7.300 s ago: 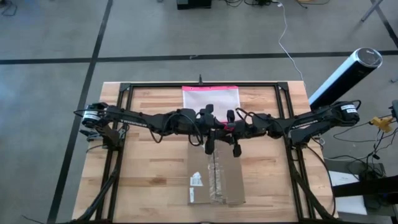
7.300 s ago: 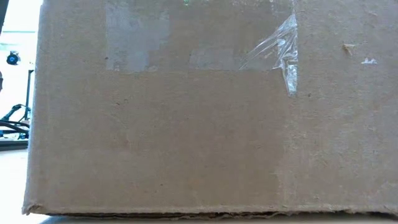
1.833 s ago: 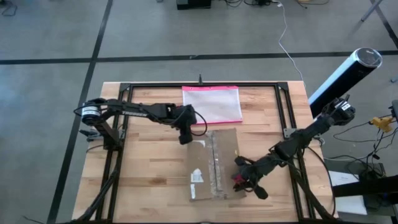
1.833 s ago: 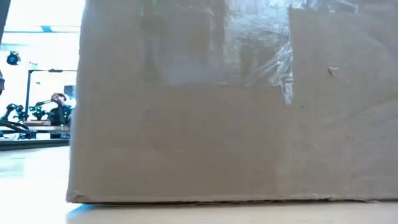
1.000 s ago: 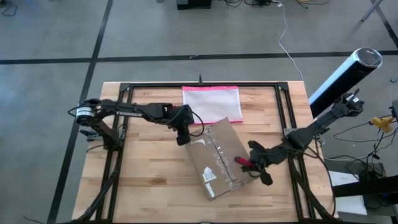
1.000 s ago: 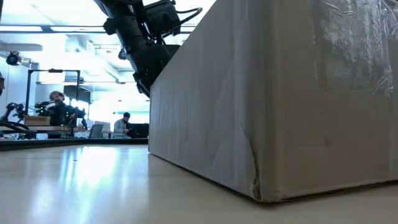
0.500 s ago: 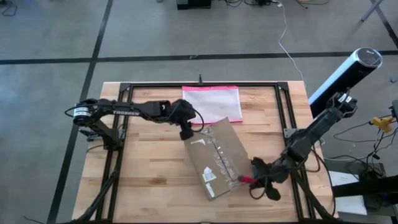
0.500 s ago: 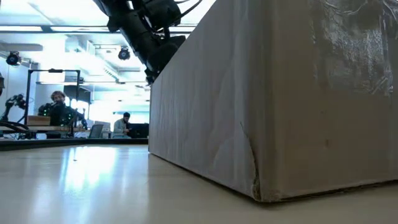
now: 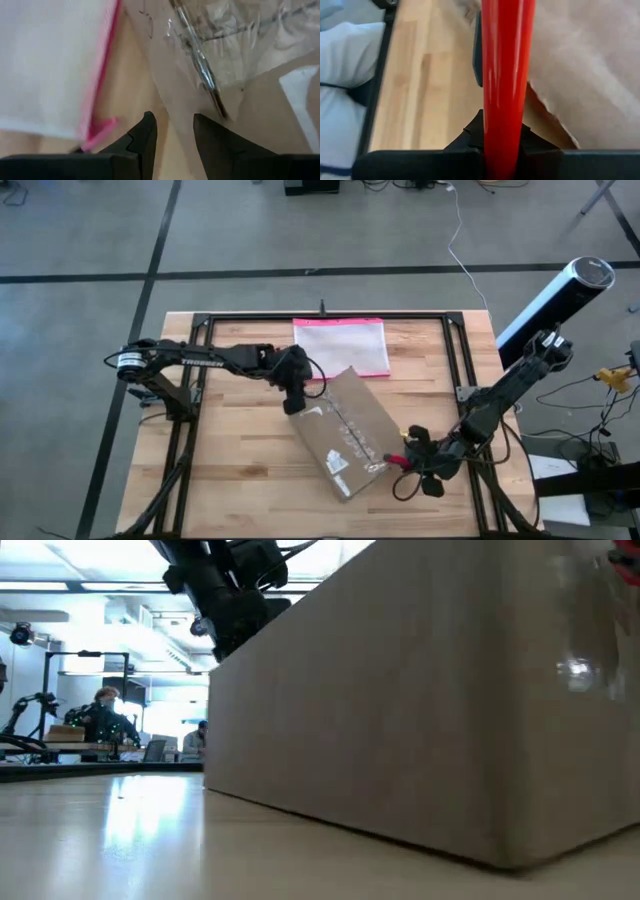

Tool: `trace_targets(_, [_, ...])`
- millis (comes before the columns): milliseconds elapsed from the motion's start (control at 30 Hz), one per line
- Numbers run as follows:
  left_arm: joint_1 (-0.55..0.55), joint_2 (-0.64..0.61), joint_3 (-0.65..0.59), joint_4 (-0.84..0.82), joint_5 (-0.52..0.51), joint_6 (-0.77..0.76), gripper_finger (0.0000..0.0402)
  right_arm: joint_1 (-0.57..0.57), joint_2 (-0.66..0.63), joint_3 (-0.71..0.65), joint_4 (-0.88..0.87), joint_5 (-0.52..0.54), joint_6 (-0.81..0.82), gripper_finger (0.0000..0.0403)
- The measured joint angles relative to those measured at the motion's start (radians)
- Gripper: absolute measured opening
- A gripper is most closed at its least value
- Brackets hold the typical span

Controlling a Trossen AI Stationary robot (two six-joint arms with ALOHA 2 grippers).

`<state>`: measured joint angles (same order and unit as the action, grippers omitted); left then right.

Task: Unpack boxes
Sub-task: Open the cardboard box using the box cutter

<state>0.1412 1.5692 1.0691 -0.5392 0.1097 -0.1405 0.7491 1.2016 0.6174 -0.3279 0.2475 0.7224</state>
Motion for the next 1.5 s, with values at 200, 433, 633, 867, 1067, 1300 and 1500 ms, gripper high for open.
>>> trace_targets(200, [-0.05, 0.0, 0.0, -0.072, 0.032, -0.069, 0.0117, -0.033, -0.01, 0.0, -0.018, 0.055, -0.037, 0.0006])
trace_targets(433, [-0.156, -0.001, -0.003, -0.102, 0.098, -0.128, 0.0117, -0.087, -0.011, -0.001, -0.03, 0.053, -0.091, 0.0006])
trace_targets(633, [-0.256, -0.001, -0.004, -0.123, 0.119, -0.17, 0.0117, -0.136, -0.013, -0.002, -0.058, 0.122, -0.137, 0.0005])
trace_targets(867, [-0.326, 0.0, -0.004, -0.112, 0.118, -0.206, 0.0117, -0.229, -0.017, -0.003, -0.098, 0.227, -0.183, 0.0005])
trace_targets(1067, [-0.326, -0.007, -0.003, -0.109, 0.095, -0.217, 0.0117, -0.269, -0.075, -0.003, -0.141, 0.21, -0.231, 0.0005])
trace_targets(1300, [-0.323, -0.028, 0.0, -0.108, 0.045, -0.217, 0.0117, -0.265, -0.212, 0.008, -0.261, 0.205, -0.18, 0.0005])
trace_targets(1500, [-0.323, -0.053, 0.0, -0.124, 0.023, -0.216, 0.0117, -0.264, -0.301, 0.01, -0.259, 0.202, -0.209, 0.0005])
